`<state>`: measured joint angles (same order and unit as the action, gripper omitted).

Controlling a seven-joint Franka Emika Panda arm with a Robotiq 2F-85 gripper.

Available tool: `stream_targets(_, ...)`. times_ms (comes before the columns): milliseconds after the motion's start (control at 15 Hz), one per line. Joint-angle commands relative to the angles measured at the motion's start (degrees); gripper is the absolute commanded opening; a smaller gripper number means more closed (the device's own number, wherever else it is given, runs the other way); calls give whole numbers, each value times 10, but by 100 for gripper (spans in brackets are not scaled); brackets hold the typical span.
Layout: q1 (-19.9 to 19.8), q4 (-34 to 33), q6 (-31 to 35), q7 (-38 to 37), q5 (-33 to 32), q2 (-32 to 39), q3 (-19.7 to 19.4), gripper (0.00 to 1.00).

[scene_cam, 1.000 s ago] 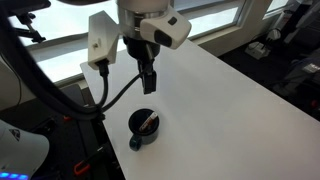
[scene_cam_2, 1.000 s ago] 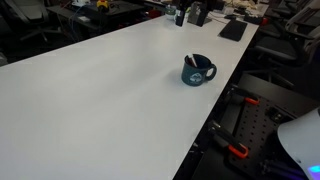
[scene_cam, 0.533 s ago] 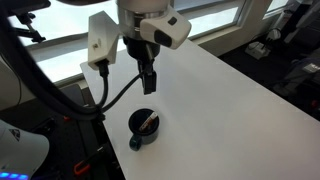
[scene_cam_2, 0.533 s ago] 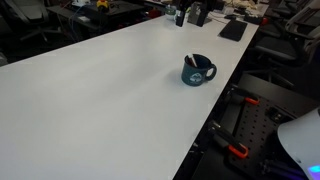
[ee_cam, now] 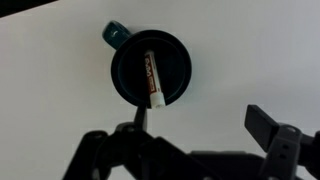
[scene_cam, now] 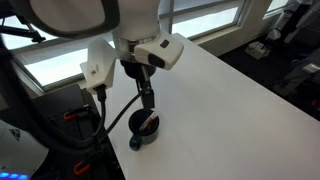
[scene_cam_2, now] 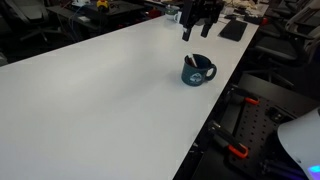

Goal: Remove the marker from the cup and put it on the table

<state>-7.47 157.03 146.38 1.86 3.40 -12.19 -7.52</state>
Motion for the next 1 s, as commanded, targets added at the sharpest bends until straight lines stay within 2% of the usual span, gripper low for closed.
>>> stream_targets(0, -8, 42, 85, -13, -11, 12, 0, 100)
stream_targets(67, -6, 19, 109, -5, -3, 42, -3, 100)
stream_targets(267, -3, 26, 191, 3, 8, 76, -8, 100)
stream_targets(400, 2, 26, 220, 15, 28, 101, -12, 100)
stream_targets(733, 16, 25, 156, 139, 190, 112, -1, 100)
stream_targets(933, 13, 25, 137, 179, 226, 117, -4, 98)
